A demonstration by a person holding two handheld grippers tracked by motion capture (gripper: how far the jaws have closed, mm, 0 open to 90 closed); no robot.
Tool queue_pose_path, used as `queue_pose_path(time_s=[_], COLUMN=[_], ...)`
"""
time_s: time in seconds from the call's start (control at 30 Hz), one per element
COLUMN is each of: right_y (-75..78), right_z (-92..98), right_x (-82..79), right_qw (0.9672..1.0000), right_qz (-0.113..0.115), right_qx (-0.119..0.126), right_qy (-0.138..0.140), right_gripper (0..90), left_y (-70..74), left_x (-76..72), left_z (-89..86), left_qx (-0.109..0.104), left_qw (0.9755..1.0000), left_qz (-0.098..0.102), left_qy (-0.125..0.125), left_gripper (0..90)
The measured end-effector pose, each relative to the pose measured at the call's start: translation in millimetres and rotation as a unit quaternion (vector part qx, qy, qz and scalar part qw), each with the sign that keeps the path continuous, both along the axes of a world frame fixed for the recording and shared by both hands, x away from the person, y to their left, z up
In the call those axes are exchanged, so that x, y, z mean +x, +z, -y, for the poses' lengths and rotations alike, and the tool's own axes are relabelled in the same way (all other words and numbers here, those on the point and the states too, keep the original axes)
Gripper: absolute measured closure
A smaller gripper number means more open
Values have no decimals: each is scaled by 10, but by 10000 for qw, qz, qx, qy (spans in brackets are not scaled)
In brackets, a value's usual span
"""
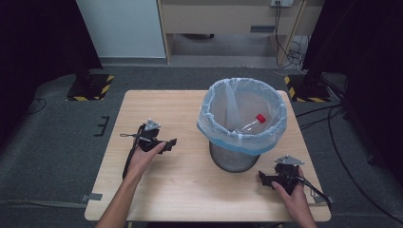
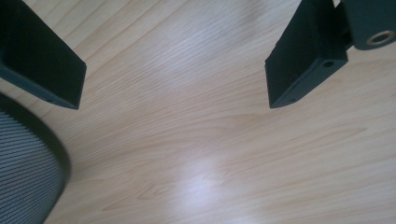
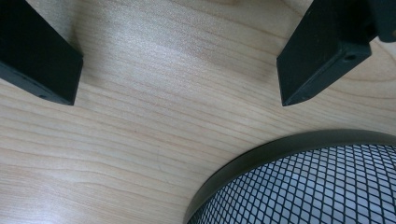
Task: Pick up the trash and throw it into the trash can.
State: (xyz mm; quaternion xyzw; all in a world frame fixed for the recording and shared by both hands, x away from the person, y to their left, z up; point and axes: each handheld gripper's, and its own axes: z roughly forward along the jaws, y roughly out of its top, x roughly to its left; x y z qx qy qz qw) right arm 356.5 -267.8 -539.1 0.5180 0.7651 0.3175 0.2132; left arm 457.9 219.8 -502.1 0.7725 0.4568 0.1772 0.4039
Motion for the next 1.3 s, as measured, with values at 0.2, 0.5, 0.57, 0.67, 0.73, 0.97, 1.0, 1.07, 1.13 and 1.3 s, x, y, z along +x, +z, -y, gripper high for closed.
queue_pose_path(time_s=[0.2, 0.5, 0.57, 0.67, 0.73, 0.97, 1.0, 1.07, 1.13, 1.3], right_y=[0, 0, 0, 0, 0, 0, 0, 0, 0, 1], right_z=[0, -1, -1, -1, -1, -1, -1, -1, -1, -4], right_x=[-1, -2, -2, -2, -2, -3, -3, -3, -3, -6], right_qw=[10000, 10000, 10000, 10000, 10000, 10000, 10000, 10000, 10000, 10000], right_qz=[-1, 0, -1, -1, 0, -1, -1, -1, 1, -8], right_qx=[1, 0, 1, 0, 2, 0, 0, 0, -1, 10], right_qy=[-3, -7, -8, -8, -9, -10, -11, -11, -9, -25], right_gripper=[4, 4, 5, 4, 4, 4, 4, 4, 4, 4], left_y=[-77, -191, -210, -220, -230, -312, -326, -351, -352, -353], left_x=[4, -3, -5, -4, -2, -1, -1, -2, -1, -1], left_z=[-142, -184, -166, -148, -137, -106, -102, -108, -108, -105], left_qx=[270, 635, 720, 788, 796, 895, 885, 751, 749, 759], left_qw=[9992, 9973, 9968, 9963, 9963, 9952, 9953, 9962, 9963, 9962], left_qz=[-111, -209, -214, -198, -204, -305, -313, -330, -329, -334], left_qy=[256, 317, 289, 271, 269, 238, 242, 280, 279, 276], left_gripper=[45, 45, 44, 43, 42, 39, 39, 25, 16, 12])
